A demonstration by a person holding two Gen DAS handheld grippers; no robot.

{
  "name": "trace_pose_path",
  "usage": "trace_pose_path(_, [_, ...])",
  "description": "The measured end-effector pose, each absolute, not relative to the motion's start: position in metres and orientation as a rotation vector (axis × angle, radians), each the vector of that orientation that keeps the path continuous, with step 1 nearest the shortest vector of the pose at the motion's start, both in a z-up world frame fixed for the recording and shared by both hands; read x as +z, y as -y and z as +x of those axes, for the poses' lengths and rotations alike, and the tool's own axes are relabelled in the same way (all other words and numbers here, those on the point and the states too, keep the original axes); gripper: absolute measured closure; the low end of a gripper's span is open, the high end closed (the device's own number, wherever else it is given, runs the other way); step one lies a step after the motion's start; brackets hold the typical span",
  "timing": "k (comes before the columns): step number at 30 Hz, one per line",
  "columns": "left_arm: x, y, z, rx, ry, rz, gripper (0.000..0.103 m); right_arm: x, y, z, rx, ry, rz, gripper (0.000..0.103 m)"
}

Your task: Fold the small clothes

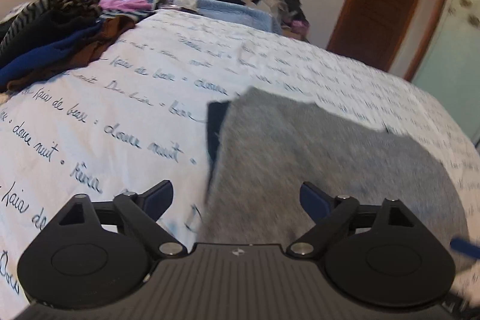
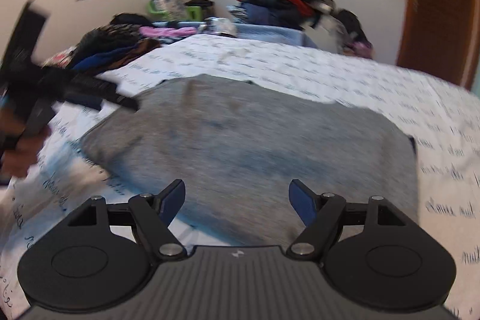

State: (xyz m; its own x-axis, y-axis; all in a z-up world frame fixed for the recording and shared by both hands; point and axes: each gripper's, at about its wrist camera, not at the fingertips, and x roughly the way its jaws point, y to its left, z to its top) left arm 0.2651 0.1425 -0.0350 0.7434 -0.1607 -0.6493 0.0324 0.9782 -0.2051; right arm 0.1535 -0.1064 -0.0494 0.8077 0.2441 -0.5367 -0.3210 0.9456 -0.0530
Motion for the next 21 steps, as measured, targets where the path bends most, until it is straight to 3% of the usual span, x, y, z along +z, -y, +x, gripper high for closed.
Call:
trace_pose_path(10, [-0.057, -0.193, 0.349, -0.251, -0.883, -0.533, 0.010, -0.076, -0.009, 0.160, 0.339, -0.472, -0.542, 0.027])
trace_pose_path(21, [-0.081, -0.190, 0.401, -0.537, -0.936, -0.620, 0.011, -0.115, -0.069, 0.179, 0.210, -0.334, -0.805, 0.027])
